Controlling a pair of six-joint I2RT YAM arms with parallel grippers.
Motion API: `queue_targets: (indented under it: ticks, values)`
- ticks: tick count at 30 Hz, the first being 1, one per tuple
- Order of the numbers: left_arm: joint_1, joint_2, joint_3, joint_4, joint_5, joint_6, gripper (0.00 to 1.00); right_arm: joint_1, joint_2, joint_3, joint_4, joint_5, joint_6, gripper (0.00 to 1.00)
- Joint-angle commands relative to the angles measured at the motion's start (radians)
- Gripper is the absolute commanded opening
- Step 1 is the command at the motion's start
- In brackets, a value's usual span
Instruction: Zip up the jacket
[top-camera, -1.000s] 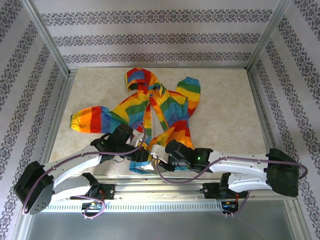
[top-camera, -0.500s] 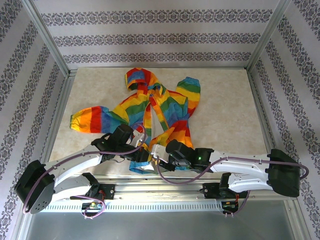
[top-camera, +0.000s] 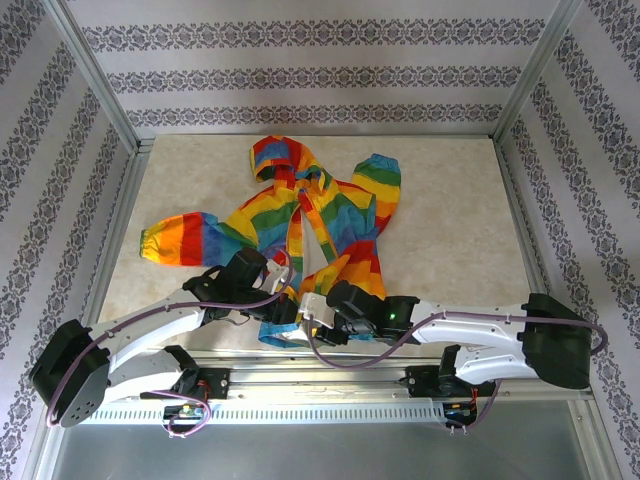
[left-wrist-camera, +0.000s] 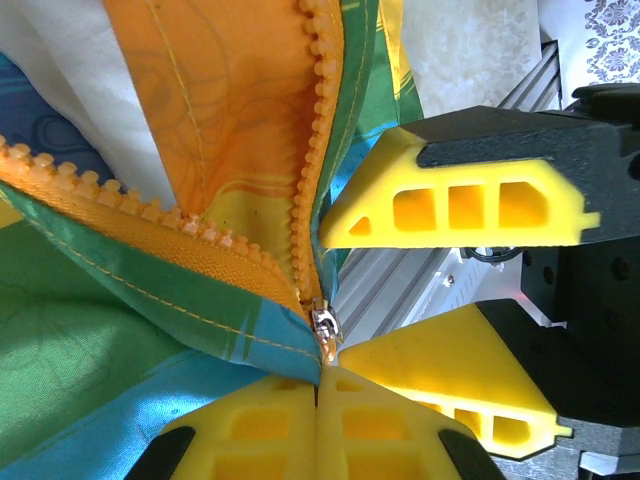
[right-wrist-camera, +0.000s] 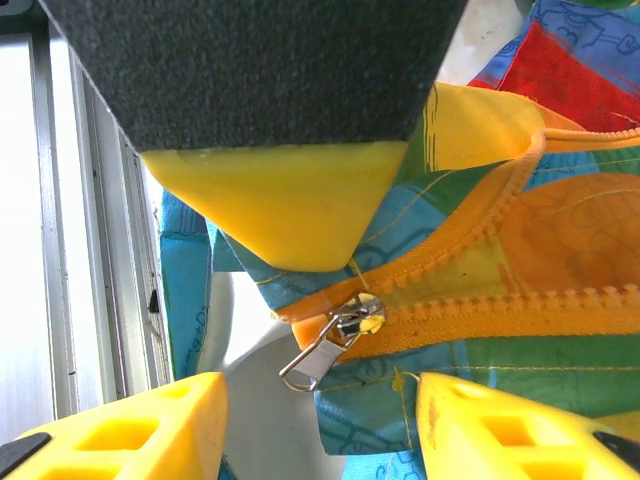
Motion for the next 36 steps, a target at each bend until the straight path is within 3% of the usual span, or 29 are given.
queue_targets:
  ticks: [1, 8, 18, 26, 36]
  values:
    - [-0.005, 0.002, 0.032, -0.034, 0.000, 0.019, 0.00, 0.014, 0.018, 0.039, 0.023, -0.017, -0.008, 0.51]
    - [-0.005, 0.000, 0.033, -0.047, -0.002, 0.024, 0.00, 0.010, 0.006, 0.030, 0.012, 0.004, -0.011, 0.28]
    - [-0.005, 0.002, 0.034, -0.050, 0.000, 0.027, 0.00, 0.002, -0.020, 0.018, 0.002, 0.015, -0.011, 0.18]
    - [-0.005, 0.001, 0.036, -0.050, 0.003, 0.025, 0.00, 0.002, 0.012, 0.035, 0.003, 0.016, -0.022, 0.18]
    - [-0.008, 0.000, 0.037, -0.050, 0.004, 0.022, 0.00, 0.002, 0.032, 0.041, 0.005, -0.002, -0.039, 0.35]
